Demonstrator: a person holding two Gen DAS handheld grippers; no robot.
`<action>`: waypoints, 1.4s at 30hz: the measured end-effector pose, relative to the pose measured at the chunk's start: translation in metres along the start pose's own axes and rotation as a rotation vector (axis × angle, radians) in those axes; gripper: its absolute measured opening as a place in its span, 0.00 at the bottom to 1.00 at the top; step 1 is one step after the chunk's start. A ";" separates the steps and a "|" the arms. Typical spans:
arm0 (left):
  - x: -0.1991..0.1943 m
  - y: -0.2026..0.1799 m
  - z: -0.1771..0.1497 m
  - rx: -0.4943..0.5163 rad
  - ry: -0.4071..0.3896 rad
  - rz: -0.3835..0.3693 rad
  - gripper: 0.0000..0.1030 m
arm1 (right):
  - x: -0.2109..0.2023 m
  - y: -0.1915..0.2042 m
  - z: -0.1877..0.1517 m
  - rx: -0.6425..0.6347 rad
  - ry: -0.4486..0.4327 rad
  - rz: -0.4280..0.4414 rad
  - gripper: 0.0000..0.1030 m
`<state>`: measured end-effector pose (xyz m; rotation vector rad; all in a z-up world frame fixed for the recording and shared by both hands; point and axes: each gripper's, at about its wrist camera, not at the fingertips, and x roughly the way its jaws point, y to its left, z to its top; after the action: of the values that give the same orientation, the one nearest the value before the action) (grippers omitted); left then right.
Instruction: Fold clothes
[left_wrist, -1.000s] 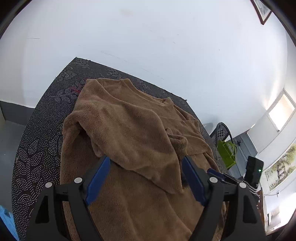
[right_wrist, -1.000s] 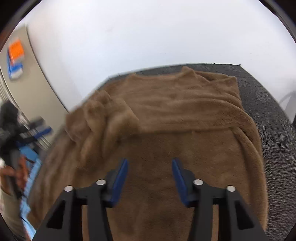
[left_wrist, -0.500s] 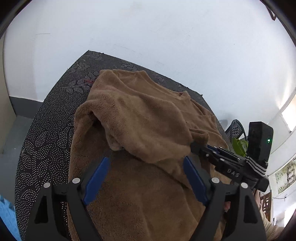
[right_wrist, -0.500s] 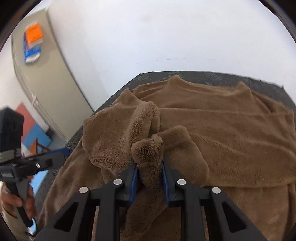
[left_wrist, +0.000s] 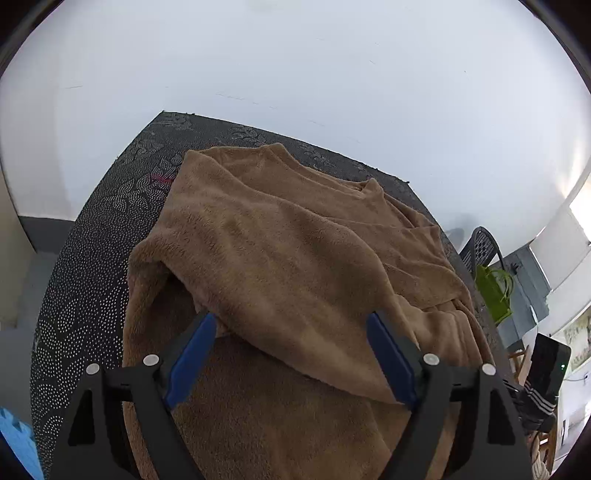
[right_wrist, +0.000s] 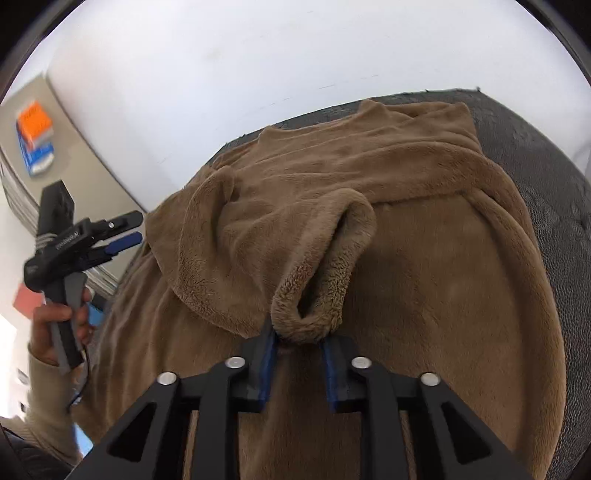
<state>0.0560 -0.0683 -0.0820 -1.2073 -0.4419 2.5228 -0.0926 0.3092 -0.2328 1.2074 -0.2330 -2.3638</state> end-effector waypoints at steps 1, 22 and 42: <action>0.000 -0.001 0.001 0.001 0.003 -0.002 0.84 | -0.004 -0.004 0.000 0.011 -0.013 0.001 0.64; 0.003 0.009 0.024 0.028 0.011 0.075 0.85 | 0.042 -0.077 0.058 0.494 0.115 0.525 0.58; 0.108 0.032 0.101 0.060 0.198 0.189 0.87 | -0.024 -0.019 0.117 0.063 -0.180 0.211 0.11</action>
<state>-0.0935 -0.0683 -0.1097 -1.5211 -0.2120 2.5142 -0.1805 0.3298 -0.1522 0.9465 -0.4736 -2.2928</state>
